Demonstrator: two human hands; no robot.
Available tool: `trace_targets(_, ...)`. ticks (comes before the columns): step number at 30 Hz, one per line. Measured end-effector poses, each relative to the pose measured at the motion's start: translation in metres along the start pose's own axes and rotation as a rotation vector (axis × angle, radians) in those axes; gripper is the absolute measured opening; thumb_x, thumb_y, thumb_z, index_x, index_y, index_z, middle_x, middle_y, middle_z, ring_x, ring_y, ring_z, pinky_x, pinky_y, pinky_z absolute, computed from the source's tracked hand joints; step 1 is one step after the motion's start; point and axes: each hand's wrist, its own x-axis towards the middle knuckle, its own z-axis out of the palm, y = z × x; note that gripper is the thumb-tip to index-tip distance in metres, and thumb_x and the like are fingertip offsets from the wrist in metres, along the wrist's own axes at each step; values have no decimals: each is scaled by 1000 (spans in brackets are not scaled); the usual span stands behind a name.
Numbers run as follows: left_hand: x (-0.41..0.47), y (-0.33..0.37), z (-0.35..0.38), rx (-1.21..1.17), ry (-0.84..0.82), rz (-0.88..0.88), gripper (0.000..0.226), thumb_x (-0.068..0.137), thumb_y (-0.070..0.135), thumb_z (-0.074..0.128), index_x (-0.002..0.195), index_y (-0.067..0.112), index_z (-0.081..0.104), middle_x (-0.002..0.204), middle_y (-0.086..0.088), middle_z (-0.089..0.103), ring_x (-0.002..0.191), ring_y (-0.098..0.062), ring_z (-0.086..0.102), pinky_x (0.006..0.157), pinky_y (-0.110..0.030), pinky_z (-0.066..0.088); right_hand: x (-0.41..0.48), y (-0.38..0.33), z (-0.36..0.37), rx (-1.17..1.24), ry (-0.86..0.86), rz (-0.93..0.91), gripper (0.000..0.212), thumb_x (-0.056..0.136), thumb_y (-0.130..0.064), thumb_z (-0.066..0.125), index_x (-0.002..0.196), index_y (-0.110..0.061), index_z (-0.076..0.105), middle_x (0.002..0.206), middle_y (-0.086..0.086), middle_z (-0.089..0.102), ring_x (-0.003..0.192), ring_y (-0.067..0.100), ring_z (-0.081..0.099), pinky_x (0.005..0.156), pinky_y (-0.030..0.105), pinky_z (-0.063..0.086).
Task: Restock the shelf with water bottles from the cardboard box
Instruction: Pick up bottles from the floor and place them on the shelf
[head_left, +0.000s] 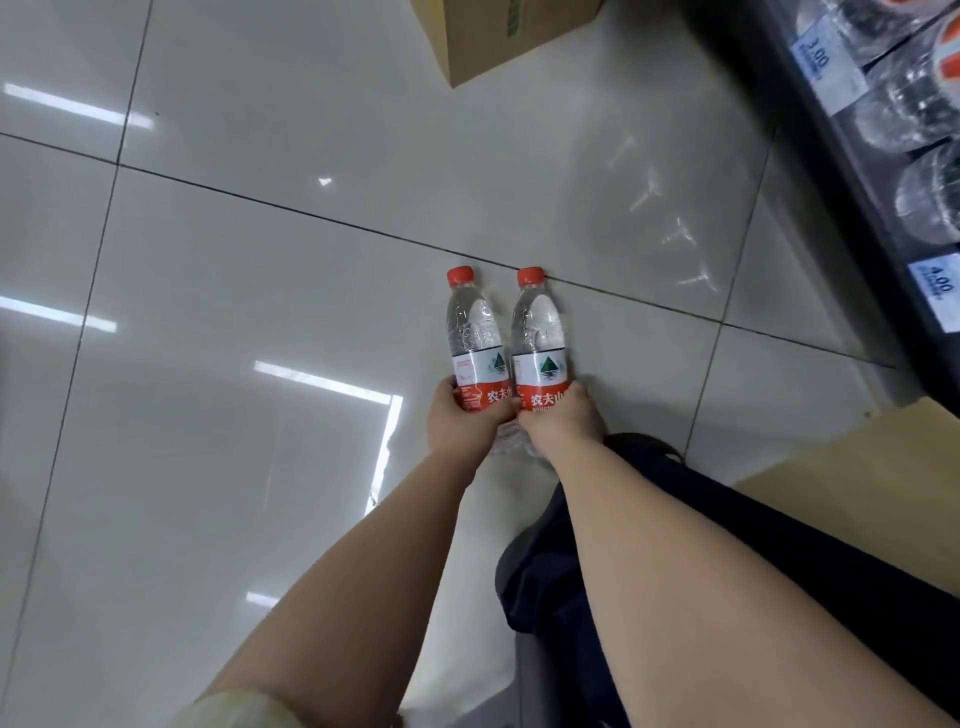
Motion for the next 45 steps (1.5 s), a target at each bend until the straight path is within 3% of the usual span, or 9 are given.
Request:
trace_targets(5,-3,12,-11,-82,-109,-73,52,71,10,78,118,12,56,102,-7,70,90,-22,70,76,-36,59,8,-2,-7,200,-156,74,77,22,-51,72,92,-22,60,87,-1,71,76,24,70,78,40,59)
trace_targets(10,-26,44,-26,-168,-253,-101,39,81,13,67,118,9,58,104,-16,71,92,-35,70,80,-52,58,-17,-20,-49,407,-269,3,66,44,-31,83,105,-19,61,92,4,71,80,25,71,79,43,60)
trace_targets(15,-69,103,-33,-216,-360,40,56,66,22,64,120,10,56,108,-17,70,93,-35,70,80,-51,57,-67,-28,-124,396,-246,-138,53,47,-26,81,98,-19,65,91,8,72,79,27,71,79,45,60)
trace_targets(18,-106,143,-29,-224,-438,140,54,66,17,62,120,10,57,110,-20,69,89,-35,69,78,-50,56,-112,-22,-176,502,-166,-212,34,66,-14,78,96,-13,64,90,12,71,70,25,69,64,33,59)
trace_targets(20,-135,166,-25,-222,-510,217,47,71,12,62,117,11,58,107,-19,70,88,-33,69,77,-48,56,-141,-10,-206,580,-94,-255,44,70,-11,78,109,-11,58,93,12,70,70,24,69,59,30,56)
trace_targets(26,-238,224,-9,-142,-690,394,64,65,17,65,128,16,52,109,-18,67,85,-31,67,70,-42,57,-230,36,-282,747,137,-399,70,57,-24,84,119,-14,54,104,6,67,91,22,65,72,35,54)
trace_targets(36,-442,263,33,-33,-924,673,37,84,24,73,117,12,60,98,-16,73,73,-25,72,61,-37,60,-358,162,-361,965,487,-554,81,42,-38,86,114,-19,56,101,4,70,88,24,71,81,47,59)
trace_targets(42,-542,242,69,104,-985,881,32,83,23,74,112,12,64,93,-9,73,72,-19,70,56,-27,54,-434,258,-387,1046,669,-577,39,72,-20,82,100,-23,55,99,1,68,87,17,66,67,30,51)
trace_targets(45,-588,230,90,133,-1073,911,45,78,26,78,117,10,63,101,-14,73,84,-27,72,67,-37,58,-464,304,-403,1060,778,-576,47,72,-21,82,111,-19,56,103,3,68,92,19,65,72,31,50)
